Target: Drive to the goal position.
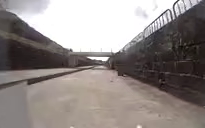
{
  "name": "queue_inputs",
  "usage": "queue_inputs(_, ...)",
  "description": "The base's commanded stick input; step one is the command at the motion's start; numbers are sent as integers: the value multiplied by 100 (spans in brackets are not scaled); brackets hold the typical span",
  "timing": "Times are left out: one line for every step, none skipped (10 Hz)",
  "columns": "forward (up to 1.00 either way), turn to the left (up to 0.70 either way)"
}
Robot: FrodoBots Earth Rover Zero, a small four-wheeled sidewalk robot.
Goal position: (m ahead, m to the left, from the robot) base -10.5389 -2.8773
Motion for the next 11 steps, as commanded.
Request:
queue_inputs(100, 0)
queue_inputs(100, 0)
queue_inputs(100, 0)
queue_inputs(100, 0)
queue_inputs(100, 0)
queue_inputs(100, 0)
queue_inputs(100, 0)
queue_inputs(100, 0)
queue_inputs(100, 0)
queue_inputs(100, 0)
queue_inputs(100, 0)
